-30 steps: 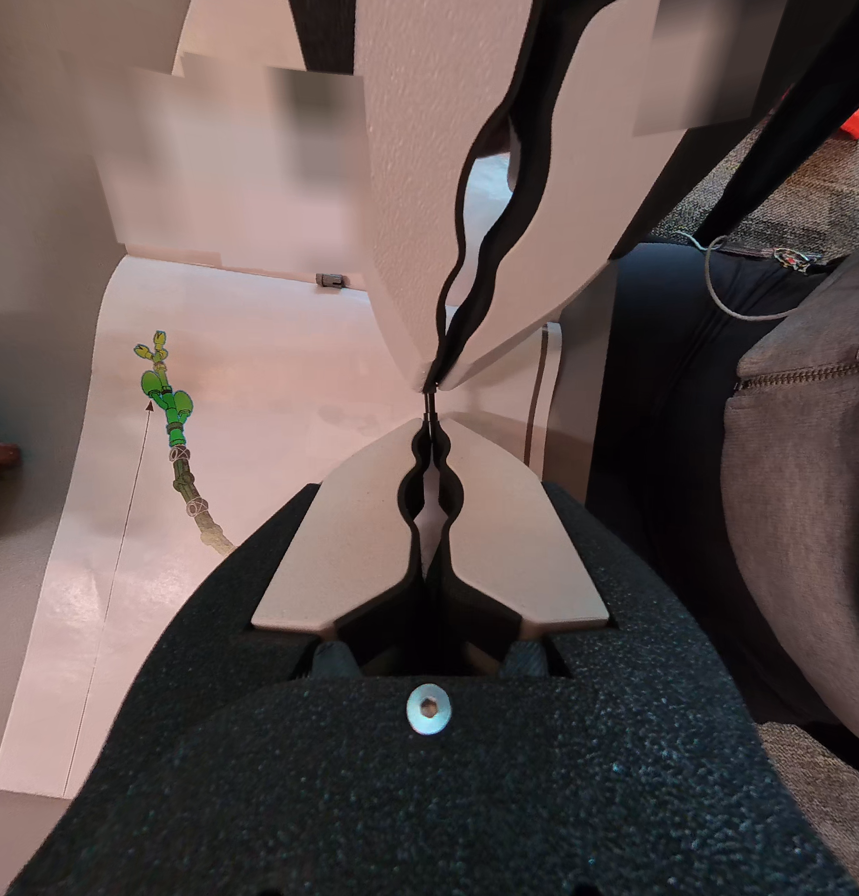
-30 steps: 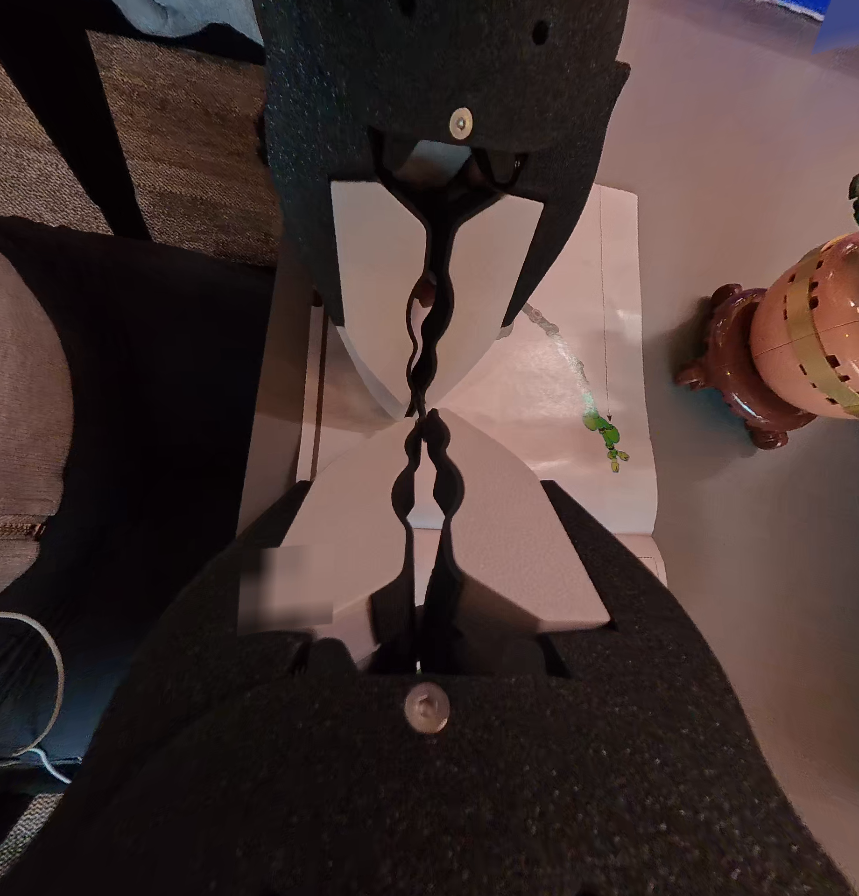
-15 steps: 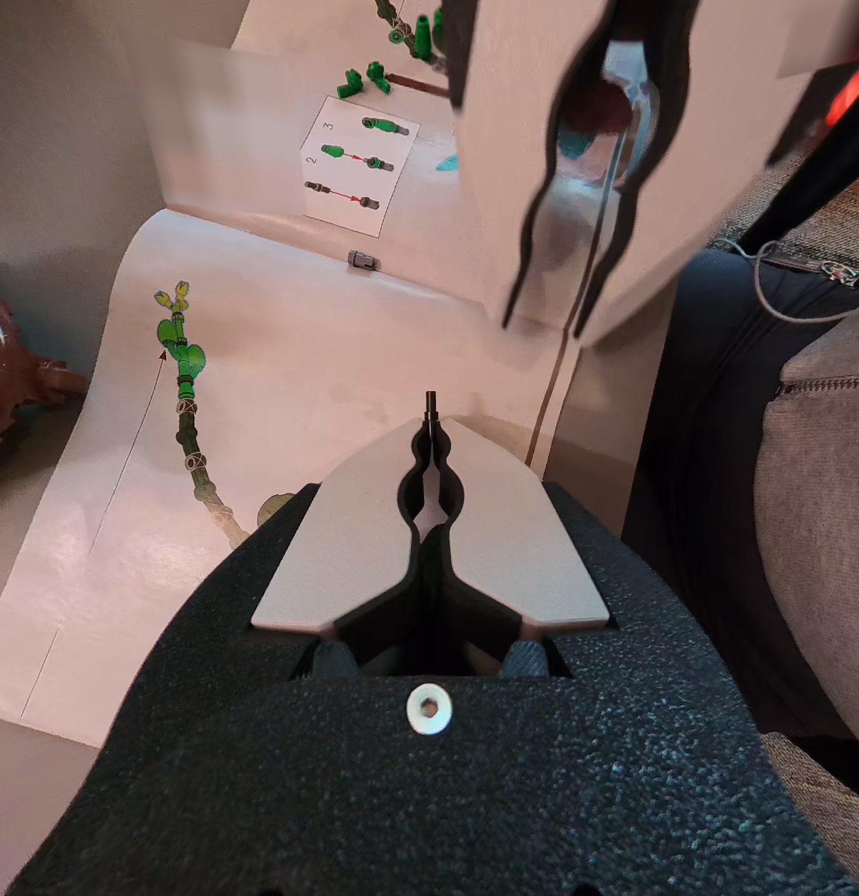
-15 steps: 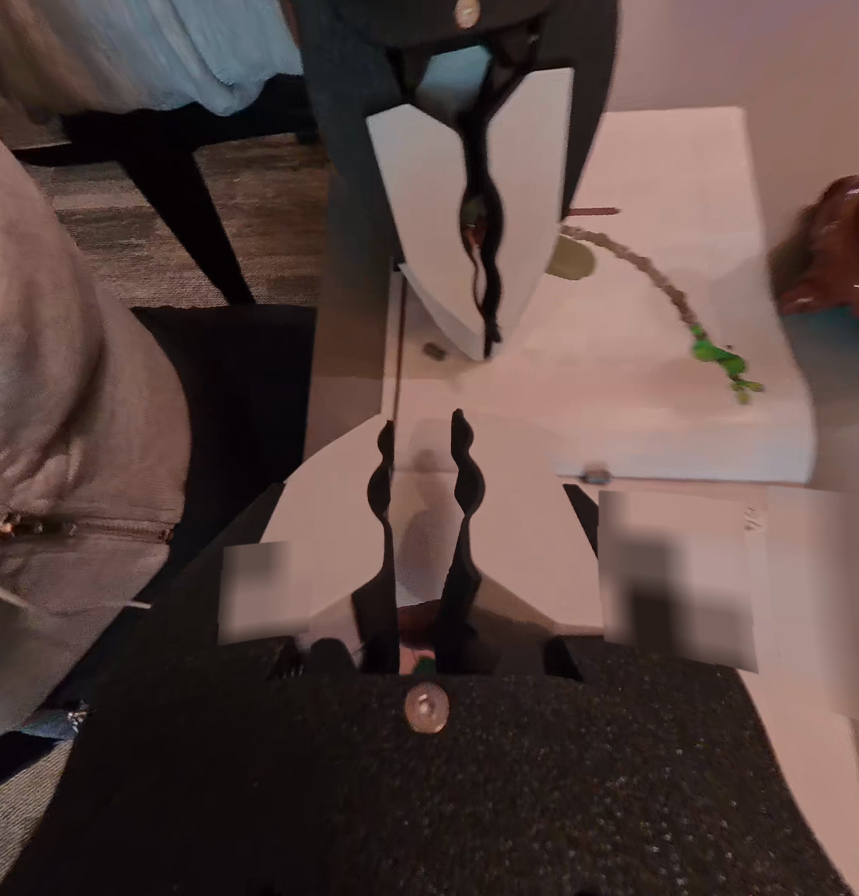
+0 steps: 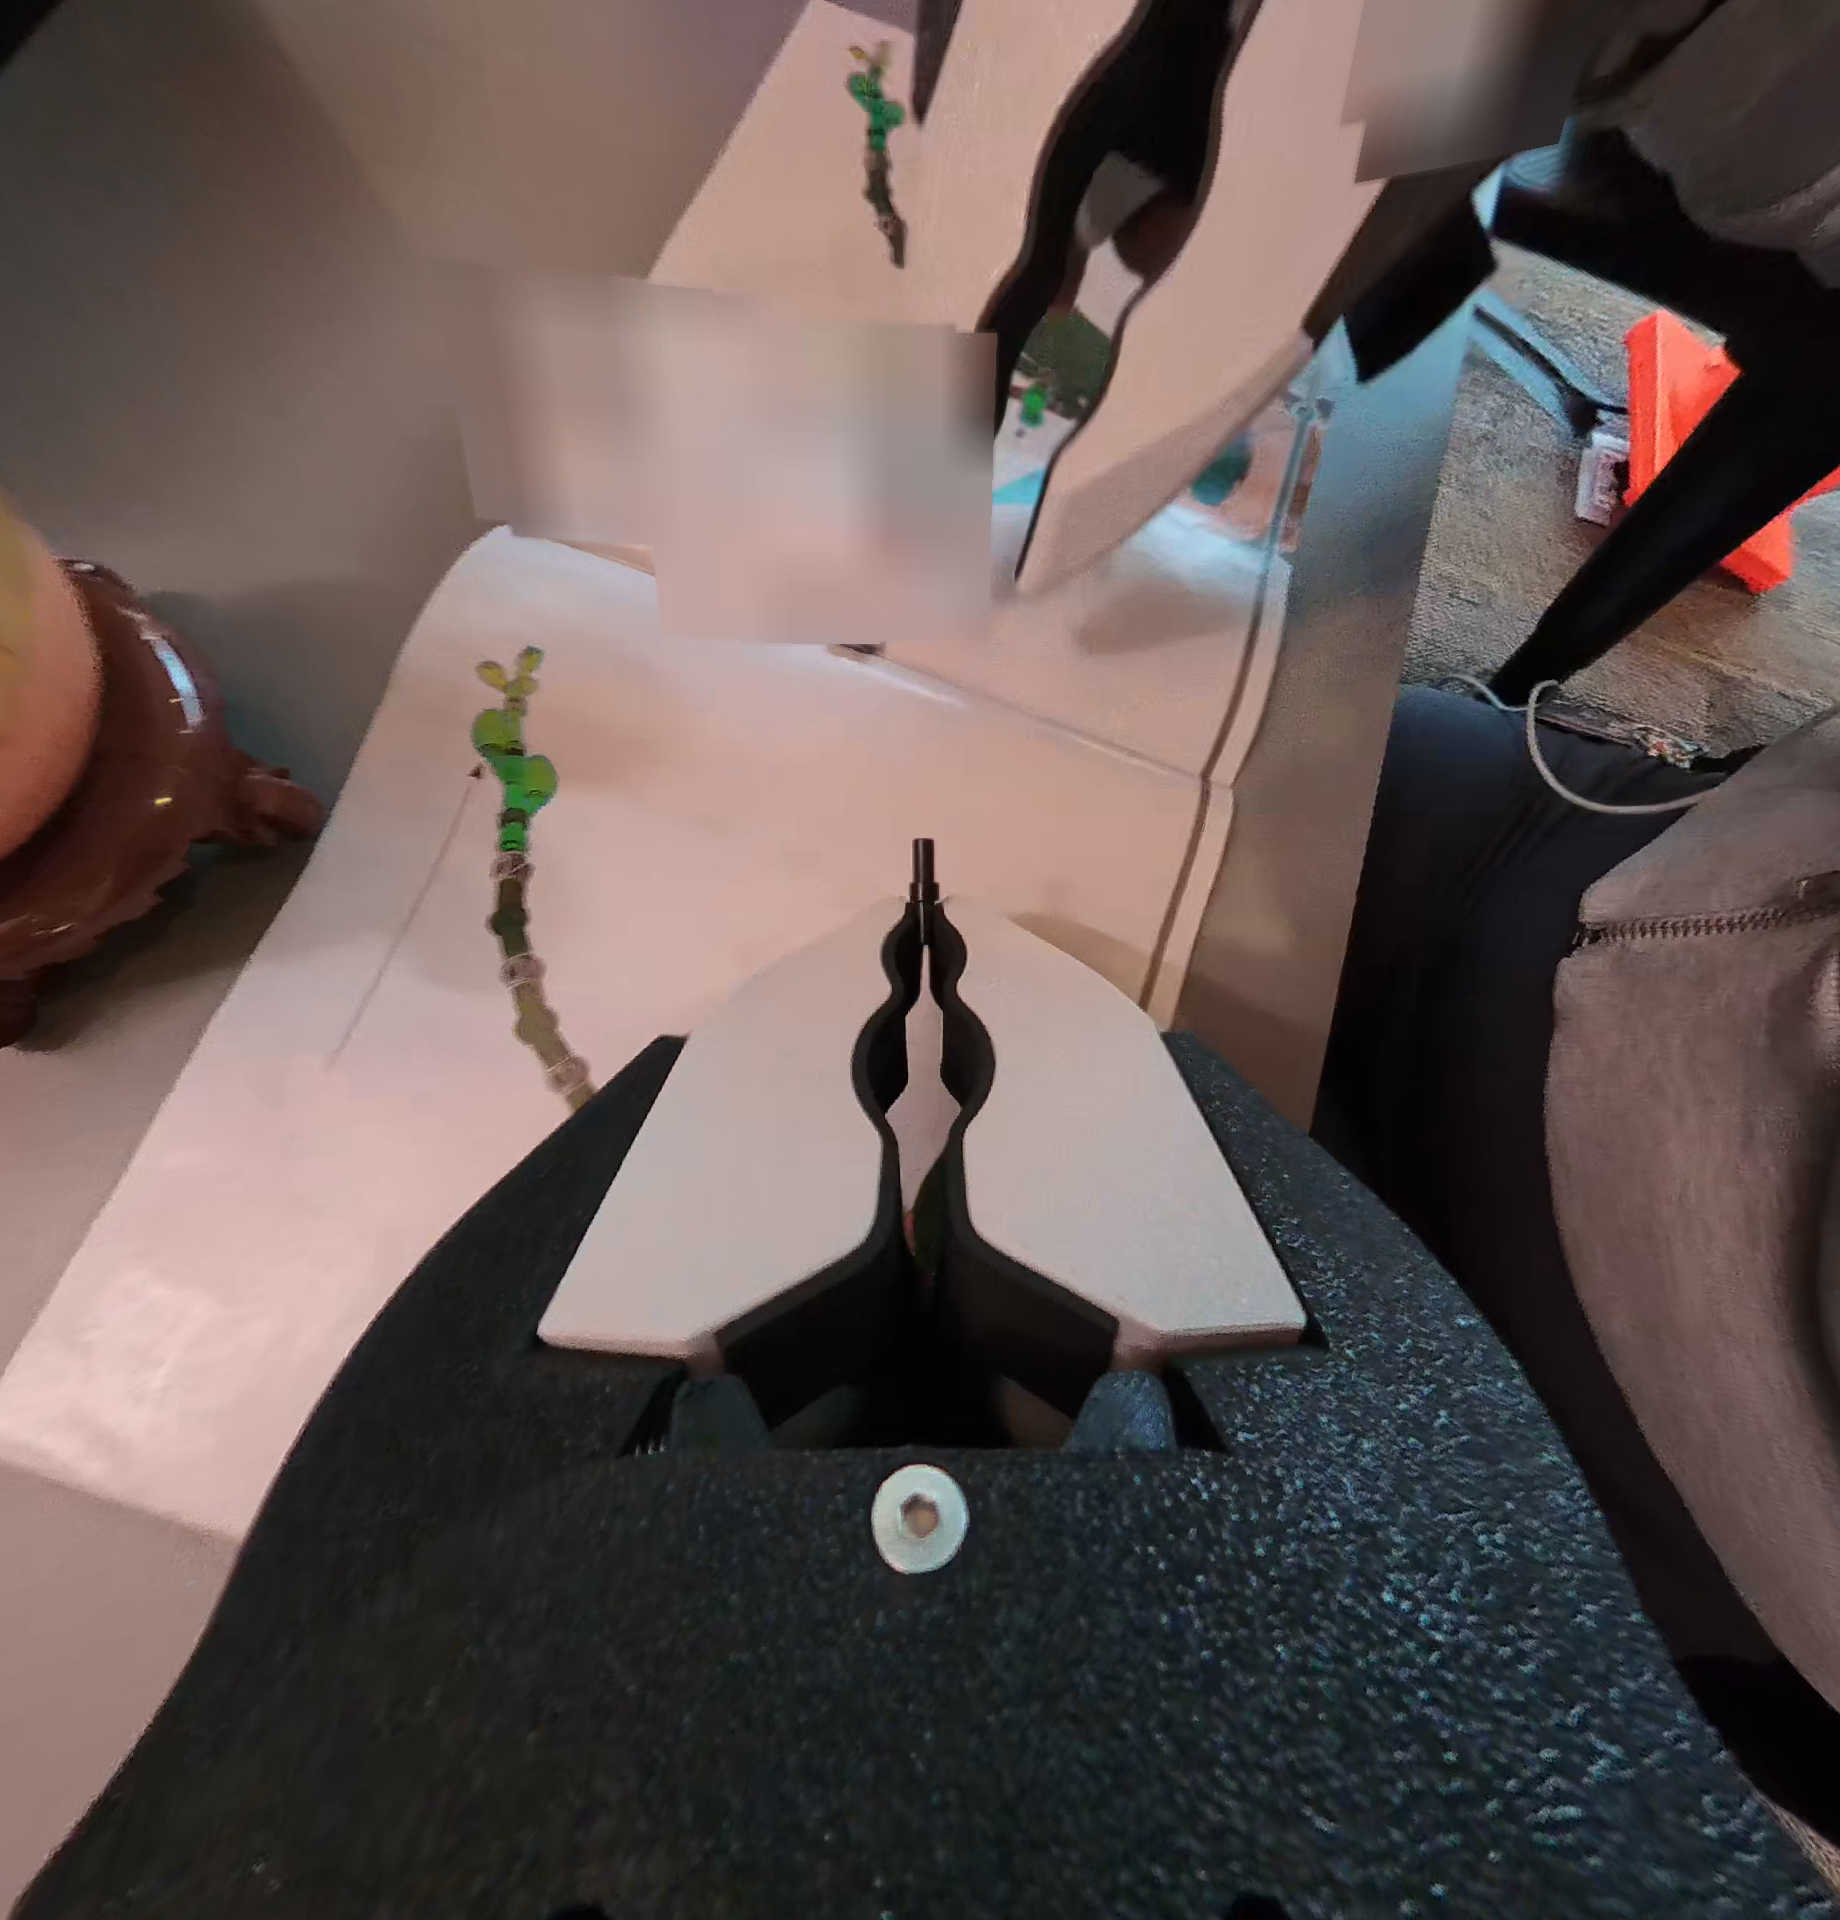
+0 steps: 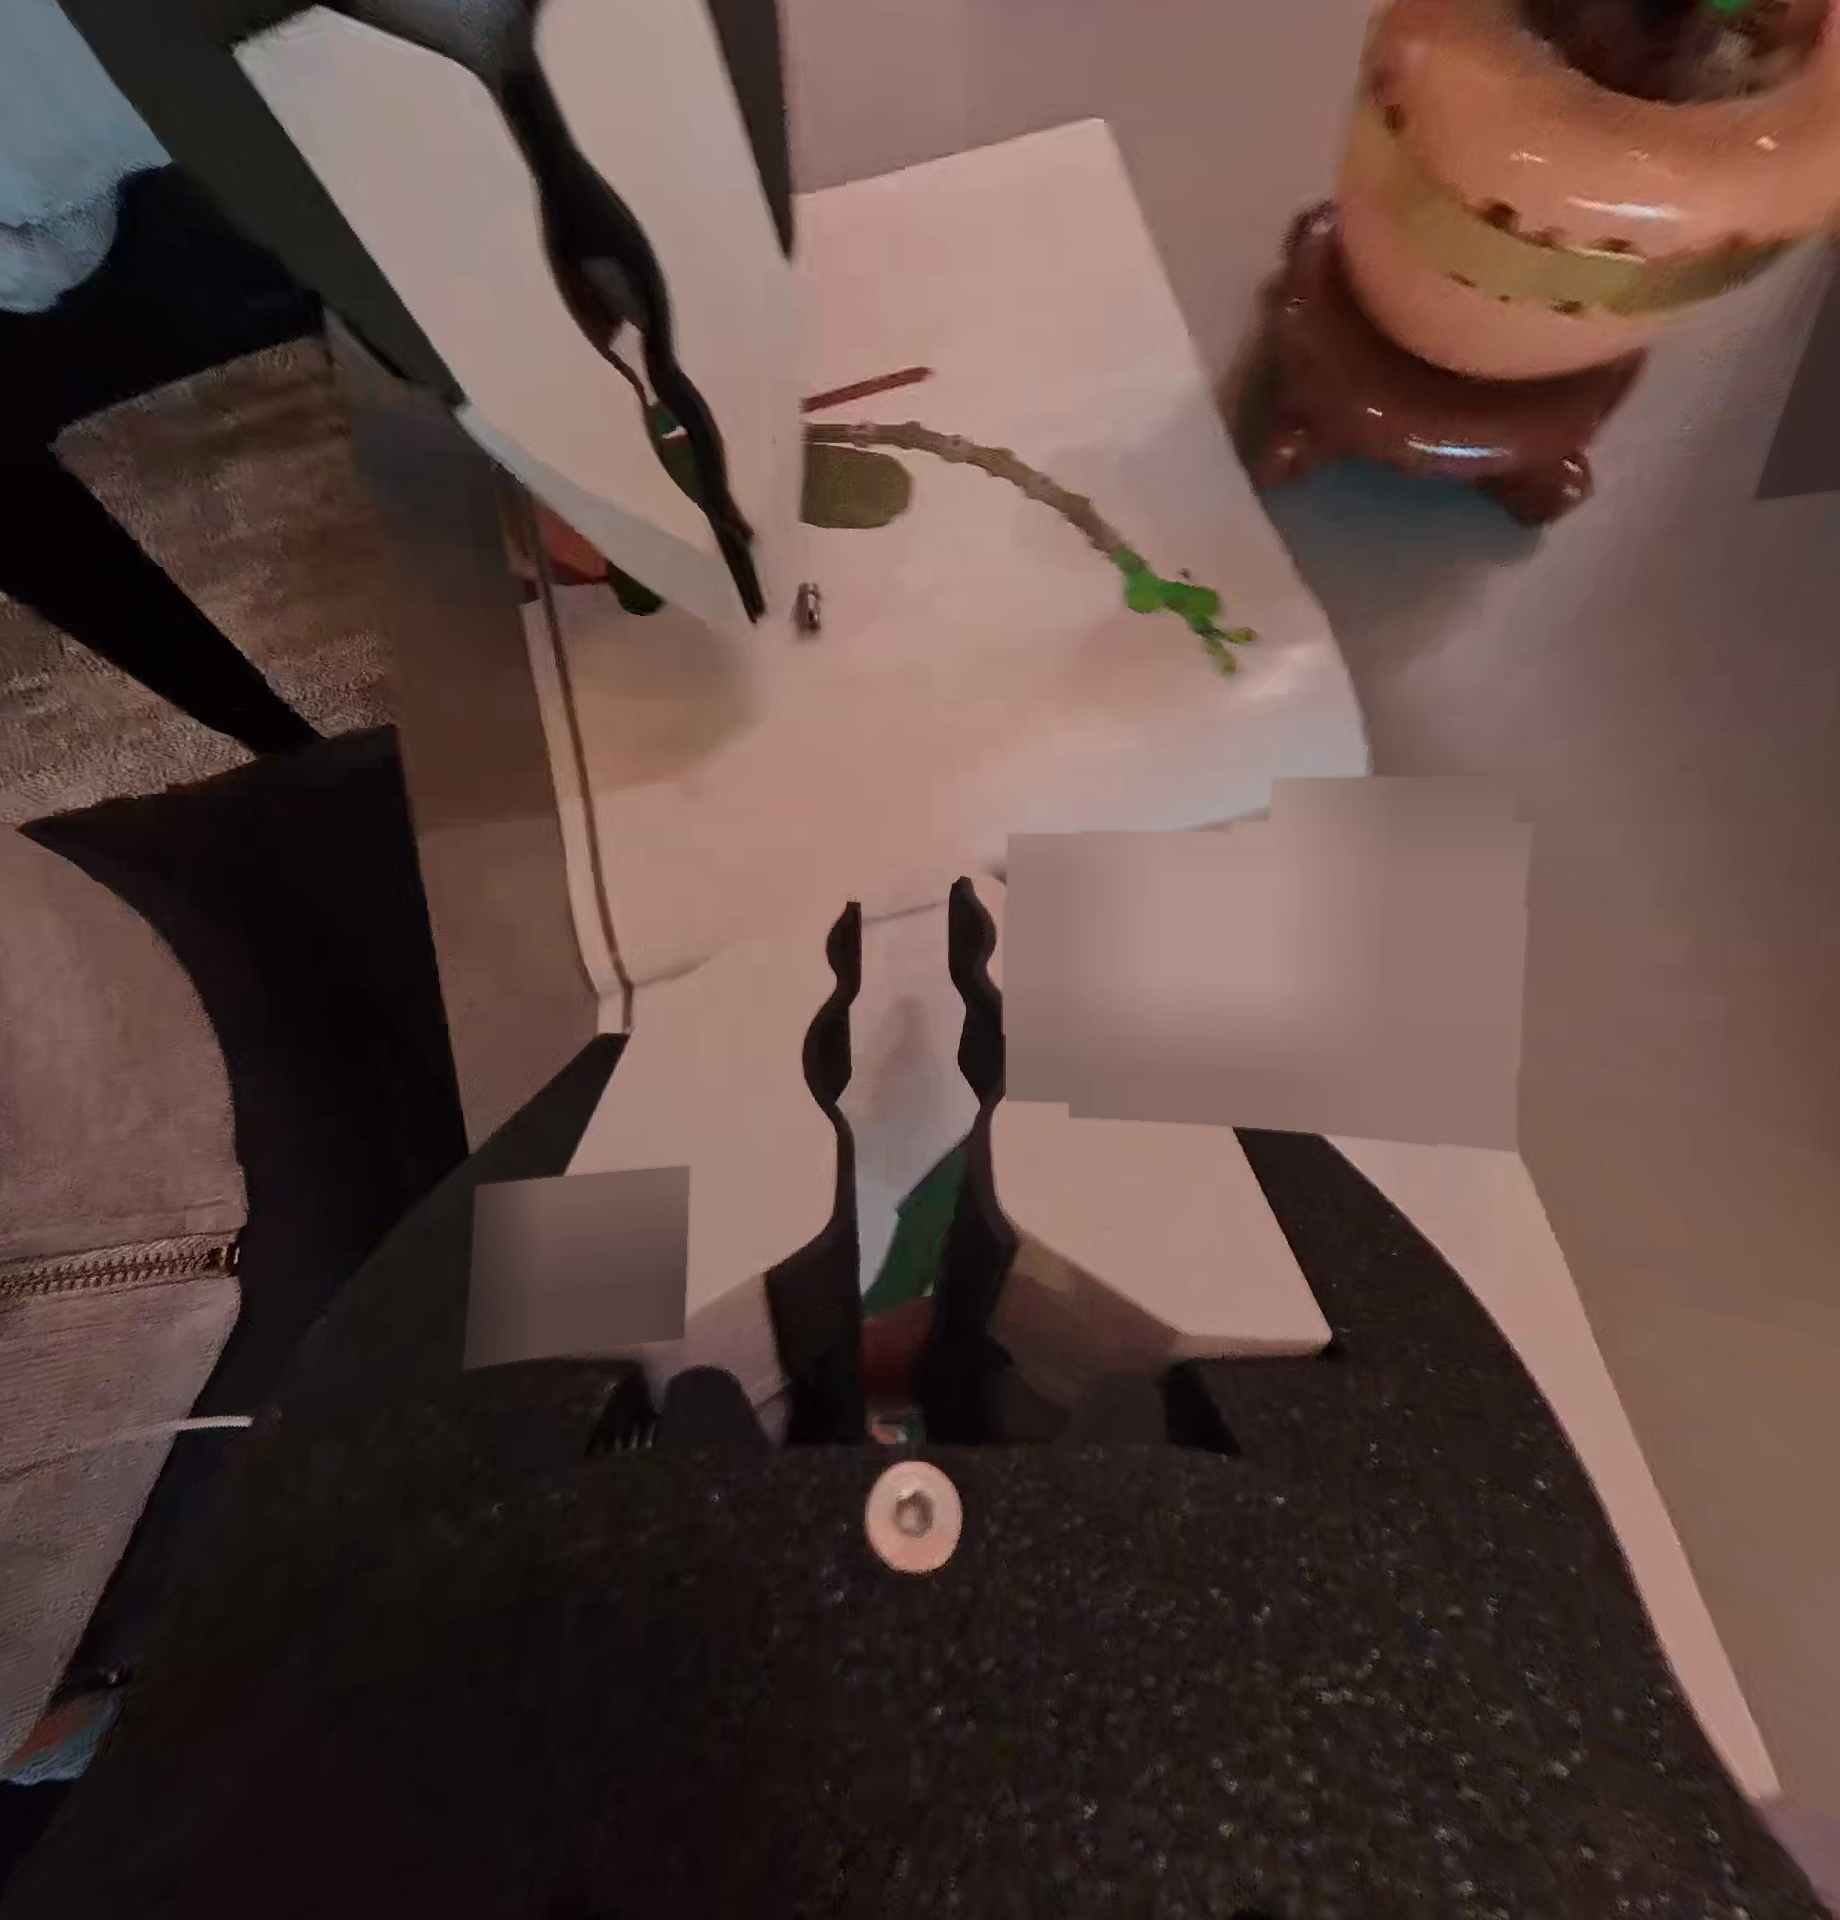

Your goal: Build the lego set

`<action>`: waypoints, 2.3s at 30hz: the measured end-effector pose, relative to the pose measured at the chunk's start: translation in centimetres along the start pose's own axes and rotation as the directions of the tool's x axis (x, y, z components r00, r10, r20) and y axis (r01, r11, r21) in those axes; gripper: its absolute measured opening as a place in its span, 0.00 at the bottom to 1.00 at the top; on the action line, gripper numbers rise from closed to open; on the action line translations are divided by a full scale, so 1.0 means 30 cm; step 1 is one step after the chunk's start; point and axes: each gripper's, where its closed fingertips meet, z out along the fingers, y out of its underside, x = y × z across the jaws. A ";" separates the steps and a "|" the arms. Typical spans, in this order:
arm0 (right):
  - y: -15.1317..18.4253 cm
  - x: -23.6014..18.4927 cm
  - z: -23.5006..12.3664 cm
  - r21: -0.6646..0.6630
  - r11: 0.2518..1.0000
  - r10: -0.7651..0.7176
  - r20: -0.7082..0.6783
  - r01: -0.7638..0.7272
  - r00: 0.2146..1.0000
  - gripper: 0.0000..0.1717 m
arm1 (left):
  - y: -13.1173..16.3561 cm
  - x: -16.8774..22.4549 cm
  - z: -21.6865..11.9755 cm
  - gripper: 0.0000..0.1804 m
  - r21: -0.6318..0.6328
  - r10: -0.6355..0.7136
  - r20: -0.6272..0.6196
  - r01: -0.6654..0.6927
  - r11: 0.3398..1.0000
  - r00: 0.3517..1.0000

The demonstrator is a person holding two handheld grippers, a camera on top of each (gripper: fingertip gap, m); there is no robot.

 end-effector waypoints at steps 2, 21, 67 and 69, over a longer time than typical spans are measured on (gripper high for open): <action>-0.008 -0.017 -0.009 0.019 1.000 0.004 0.045 -0.005 0.999 0.06 | 0.004 -0.025 -0.027 0.00 -0.005 -0.002 0.033 0.002 1.000 0.999; -0.104 -0.049 0.239 -0.132 0.988 -0.070 0.117 0.085 0.991 0.03 | 0.128 -0.069 -0.037 0.00 -0.164 -0.004 0.060 0.014 0.986 0.998; -0.071 -0.009 0.079 0.017 0.787 -0.609 -0.145 0.617 0.780 0.02 | 0.004 -0.010 0.113 0.00 -0.177 0.015 0.014 -0.012 0.984 1.000; -0.069 -0.010 0.081 0.013 0.786 -0.610 -0.141 0.618 0.780 0.02 | 0.005 -0.008 0.114 0.00 -0.180 0.023 0.016 -0.020 0.983 1.000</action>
